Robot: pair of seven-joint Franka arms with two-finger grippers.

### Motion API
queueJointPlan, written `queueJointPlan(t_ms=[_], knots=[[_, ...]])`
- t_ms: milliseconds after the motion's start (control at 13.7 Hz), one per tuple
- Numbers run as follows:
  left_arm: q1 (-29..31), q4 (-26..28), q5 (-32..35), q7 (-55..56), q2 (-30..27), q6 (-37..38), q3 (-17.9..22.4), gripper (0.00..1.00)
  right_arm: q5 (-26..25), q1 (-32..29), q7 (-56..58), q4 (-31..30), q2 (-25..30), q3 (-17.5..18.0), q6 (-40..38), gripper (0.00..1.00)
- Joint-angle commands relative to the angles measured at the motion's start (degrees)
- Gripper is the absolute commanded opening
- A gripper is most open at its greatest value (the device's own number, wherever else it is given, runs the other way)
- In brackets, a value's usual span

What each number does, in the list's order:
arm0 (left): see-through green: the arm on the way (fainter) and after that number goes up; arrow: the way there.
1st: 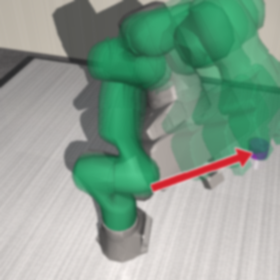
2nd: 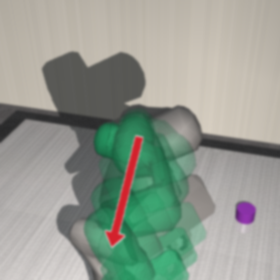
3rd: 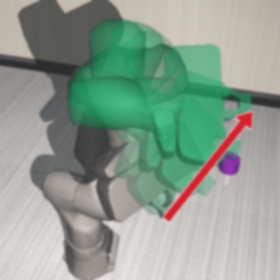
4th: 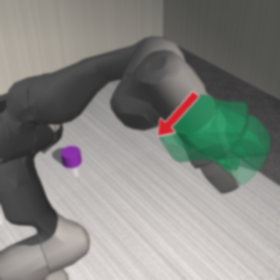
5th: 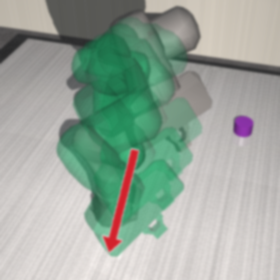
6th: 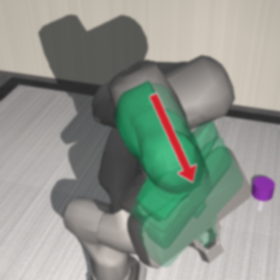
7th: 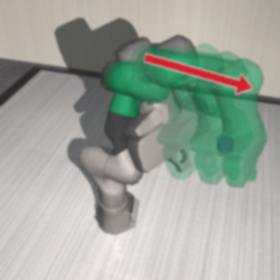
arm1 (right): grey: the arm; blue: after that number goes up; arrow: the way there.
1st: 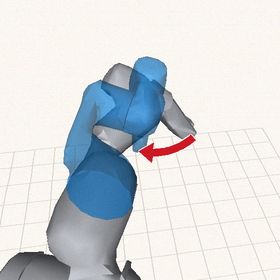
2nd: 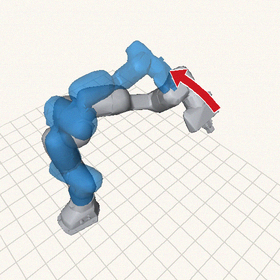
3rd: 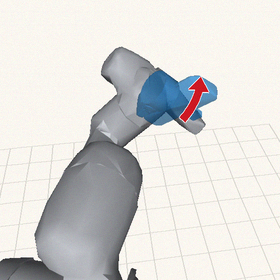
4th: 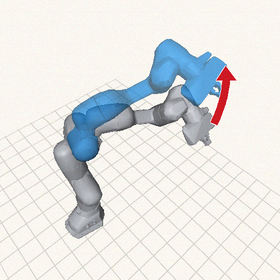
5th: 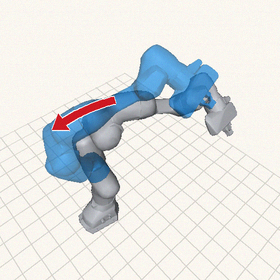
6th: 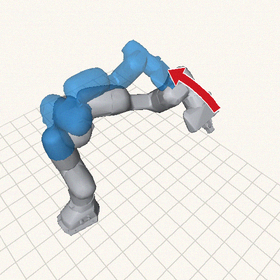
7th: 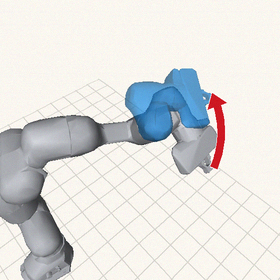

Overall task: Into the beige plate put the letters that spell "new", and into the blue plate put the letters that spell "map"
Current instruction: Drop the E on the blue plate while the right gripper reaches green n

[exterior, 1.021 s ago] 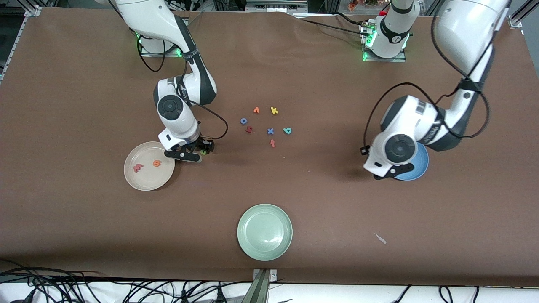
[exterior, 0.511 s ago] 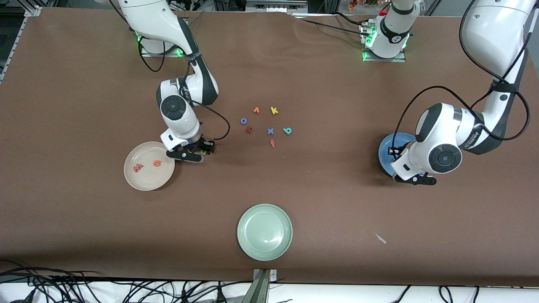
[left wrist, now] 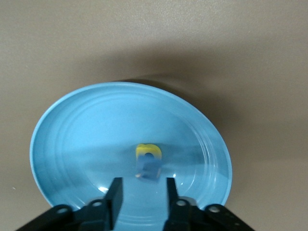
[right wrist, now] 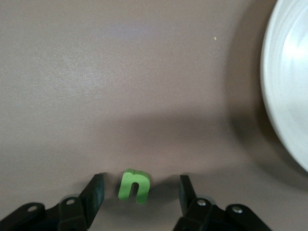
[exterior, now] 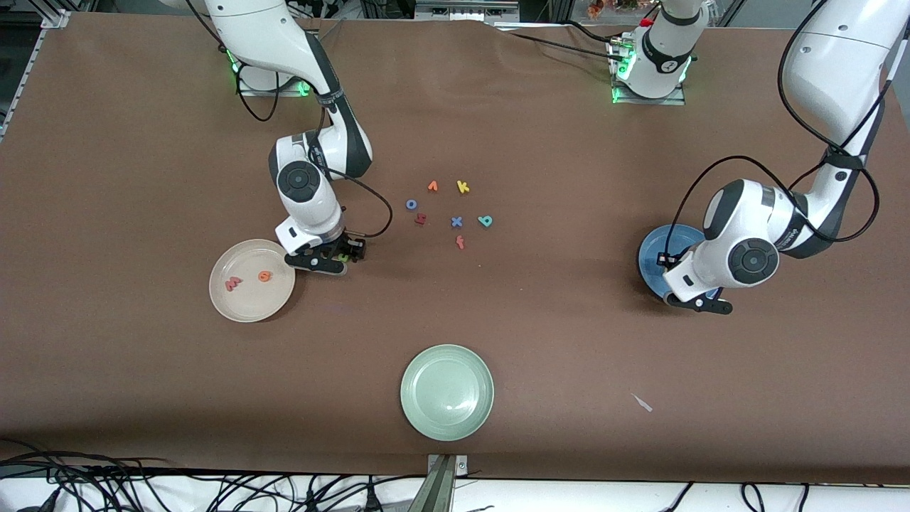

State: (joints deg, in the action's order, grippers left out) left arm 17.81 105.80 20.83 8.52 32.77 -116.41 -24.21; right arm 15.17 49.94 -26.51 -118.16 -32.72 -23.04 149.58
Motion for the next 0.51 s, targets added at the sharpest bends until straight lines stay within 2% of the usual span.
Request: queueJointPlan(t_ms=[0,146,219,365,438], knots=[[-0.5,-2.9,-4.2,0.9,-1.8,5.8,-1.5,1.00,0.8,0.7,-0.4,0.2,-0.5,-0.3,0.8,0.64],[-0.8,-4.0,-9.8,6.0,-2.0,6.6,-2.6,1.00,0.8,0.8,-0.3,0.2,-0.5,-0.3,0.8,0.55],[-0.8,-3.5,-9.9,8.5,-2.3,6.1,-5.1,1.00,0.8,0.7,-0.3,0.2,-0.5,-0.3,0.8,0.54],[-0.8,-2.4,-9.8,14.8,-2.3,4.2,-9.7,1.00,0.8,0.7,-0.1,0.1,-0.5,-0.3,0.8,0.45],[-0.8,-1.3,-9.3,18.1,-2.4,2.5,-12.5,1.00,0.8,0.7,0.1,0.2,-0.5,-0.3,0.8,0.35]])
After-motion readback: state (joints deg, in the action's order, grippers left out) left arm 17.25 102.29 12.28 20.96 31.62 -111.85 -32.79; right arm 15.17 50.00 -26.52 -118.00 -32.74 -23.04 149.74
